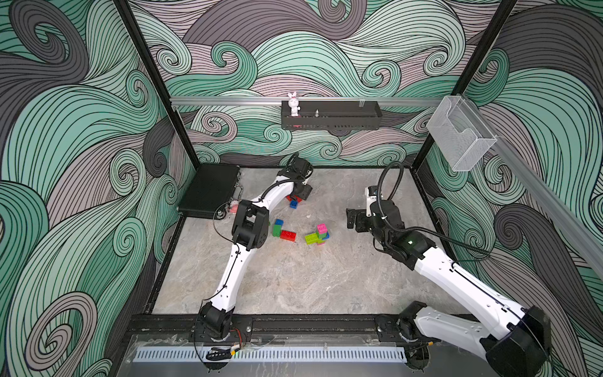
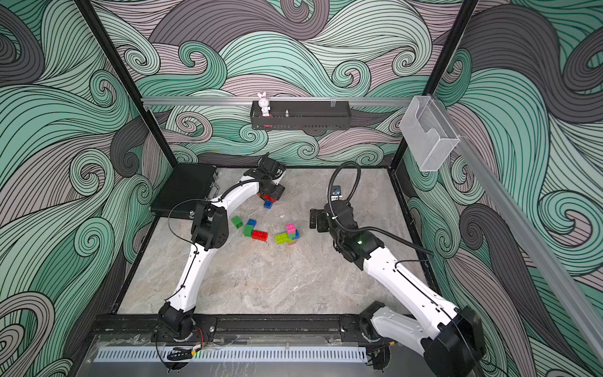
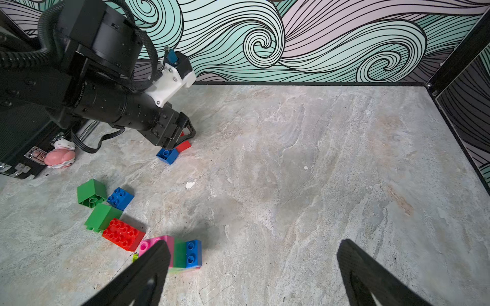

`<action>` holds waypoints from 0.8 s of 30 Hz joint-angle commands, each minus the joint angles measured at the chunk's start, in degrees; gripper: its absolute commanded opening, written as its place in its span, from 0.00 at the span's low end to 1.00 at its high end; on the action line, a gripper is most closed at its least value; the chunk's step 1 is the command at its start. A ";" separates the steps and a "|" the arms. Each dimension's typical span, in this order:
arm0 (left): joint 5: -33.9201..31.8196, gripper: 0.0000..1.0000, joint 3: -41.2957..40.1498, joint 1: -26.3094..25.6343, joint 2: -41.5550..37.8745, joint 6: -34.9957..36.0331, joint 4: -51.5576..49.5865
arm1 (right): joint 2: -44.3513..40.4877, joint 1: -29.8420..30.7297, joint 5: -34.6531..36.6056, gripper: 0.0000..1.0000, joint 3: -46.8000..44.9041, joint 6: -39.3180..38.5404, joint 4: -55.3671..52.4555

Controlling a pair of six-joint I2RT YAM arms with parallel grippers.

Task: Assemble the number 4 with lego
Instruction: Pick up the lego brick from the center of the board.

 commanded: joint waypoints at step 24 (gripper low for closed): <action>5.44 0.46 -4.66 1.12 -0.04 -0.44 -2.01 | 0.16 -0.29 1.18 0.99 0.80 -0.34 -0.04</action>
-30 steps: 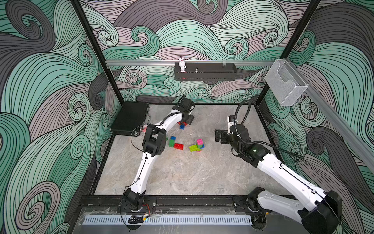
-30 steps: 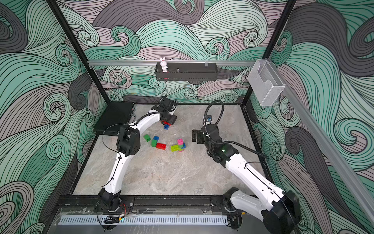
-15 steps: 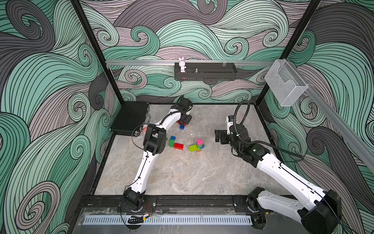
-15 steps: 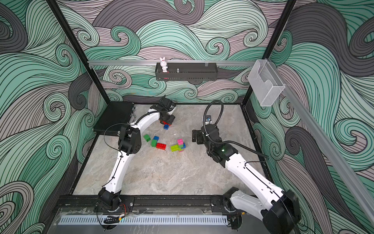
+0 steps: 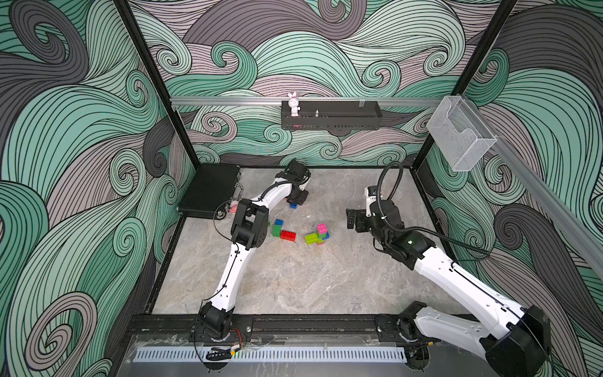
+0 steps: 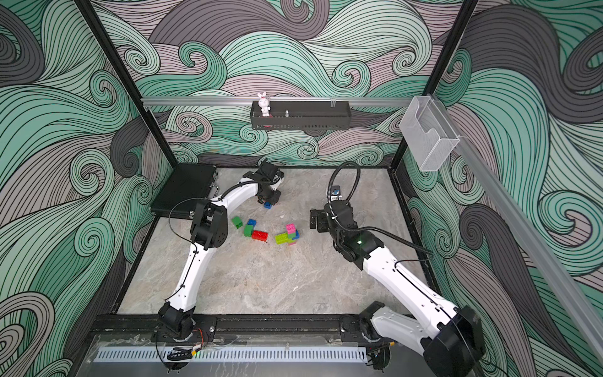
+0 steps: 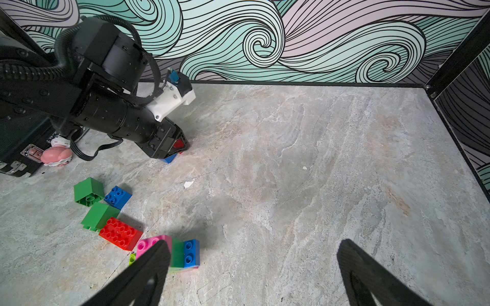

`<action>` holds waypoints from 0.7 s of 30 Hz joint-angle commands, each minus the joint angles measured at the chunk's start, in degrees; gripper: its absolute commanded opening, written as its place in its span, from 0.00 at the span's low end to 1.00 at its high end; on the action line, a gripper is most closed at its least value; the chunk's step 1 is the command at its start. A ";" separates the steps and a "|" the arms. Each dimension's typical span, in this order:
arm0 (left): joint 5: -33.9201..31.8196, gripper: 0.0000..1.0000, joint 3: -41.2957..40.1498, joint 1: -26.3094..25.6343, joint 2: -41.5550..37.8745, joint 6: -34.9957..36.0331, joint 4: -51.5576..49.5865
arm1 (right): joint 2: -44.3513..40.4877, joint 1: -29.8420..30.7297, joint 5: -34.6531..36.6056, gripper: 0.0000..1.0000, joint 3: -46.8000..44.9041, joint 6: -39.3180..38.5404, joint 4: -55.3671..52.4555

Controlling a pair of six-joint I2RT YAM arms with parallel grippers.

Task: Assemble the number 4 with lego
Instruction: Pick up the lego brick from the center of the board.

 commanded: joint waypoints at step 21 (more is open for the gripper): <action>-0.37 0.28 -1.40 0.34 -0.69 -0.81 3.03 | 0.12 -0.26 1.10 0.99 0.72 0.53 -0.27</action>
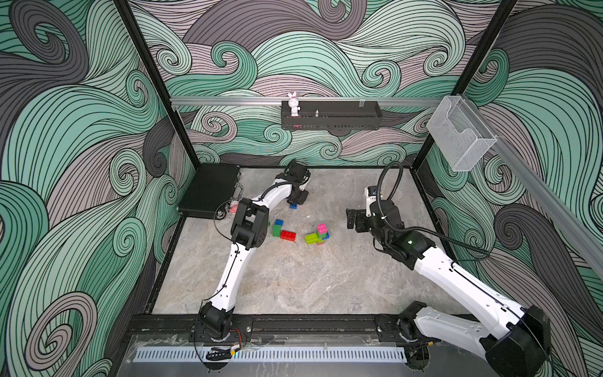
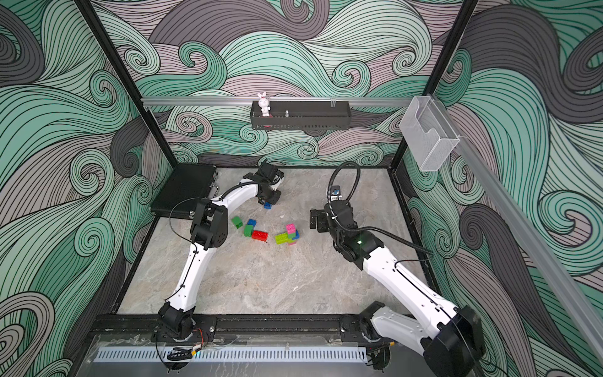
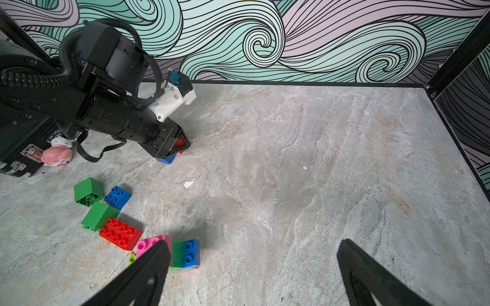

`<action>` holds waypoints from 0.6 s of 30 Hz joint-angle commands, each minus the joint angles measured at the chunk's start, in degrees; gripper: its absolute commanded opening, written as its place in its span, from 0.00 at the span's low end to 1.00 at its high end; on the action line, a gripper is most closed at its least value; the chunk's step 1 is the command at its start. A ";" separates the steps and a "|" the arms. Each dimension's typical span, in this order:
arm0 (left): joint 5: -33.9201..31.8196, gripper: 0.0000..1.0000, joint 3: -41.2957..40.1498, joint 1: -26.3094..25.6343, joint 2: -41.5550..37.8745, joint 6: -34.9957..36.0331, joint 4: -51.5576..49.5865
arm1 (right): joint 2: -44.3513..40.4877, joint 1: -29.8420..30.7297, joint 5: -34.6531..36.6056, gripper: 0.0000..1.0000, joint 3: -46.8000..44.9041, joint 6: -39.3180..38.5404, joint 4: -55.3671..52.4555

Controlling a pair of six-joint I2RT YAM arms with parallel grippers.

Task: Assemble the number 4 with lego
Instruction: Pick up the lego brick from the center of the board.

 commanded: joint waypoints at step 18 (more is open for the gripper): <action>8.61 0.00 -43.83 0.34 -41.68 -11.81 19.36 | 8.77 4.34 -29.59 0.95 -5.77 -11.07 10.15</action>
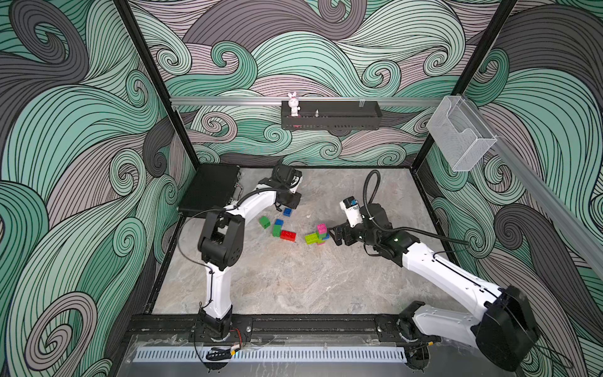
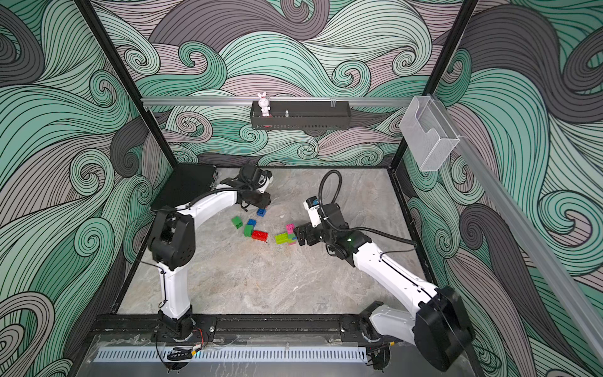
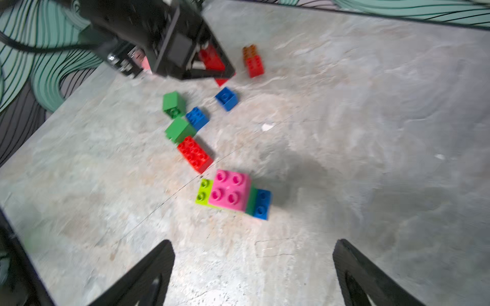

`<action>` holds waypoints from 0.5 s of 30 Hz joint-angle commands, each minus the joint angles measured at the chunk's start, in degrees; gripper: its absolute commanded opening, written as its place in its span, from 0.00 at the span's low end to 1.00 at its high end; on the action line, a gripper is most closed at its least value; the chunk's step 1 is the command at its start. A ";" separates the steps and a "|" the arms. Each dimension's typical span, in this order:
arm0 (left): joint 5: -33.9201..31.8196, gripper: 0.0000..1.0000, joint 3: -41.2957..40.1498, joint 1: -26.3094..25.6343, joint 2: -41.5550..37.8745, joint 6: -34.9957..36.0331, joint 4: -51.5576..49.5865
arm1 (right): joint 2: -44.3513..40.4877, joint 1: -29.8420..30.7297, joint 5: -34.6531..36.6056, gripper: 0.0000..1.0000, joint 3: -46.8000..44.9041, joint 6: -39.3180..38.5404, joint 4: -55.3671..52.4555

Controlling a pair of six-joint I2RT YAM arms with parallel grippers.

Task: Assemble the number 4 with lego
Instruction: Pick up the lego brick from the center of the board.

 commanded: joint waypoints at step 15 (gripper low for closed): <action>9.13 0.00 -20.33 -1.31 -23.17 -15.44 -0.78 | 12.33 5.44 10.00 0.68 -4.87 -0.47 23.56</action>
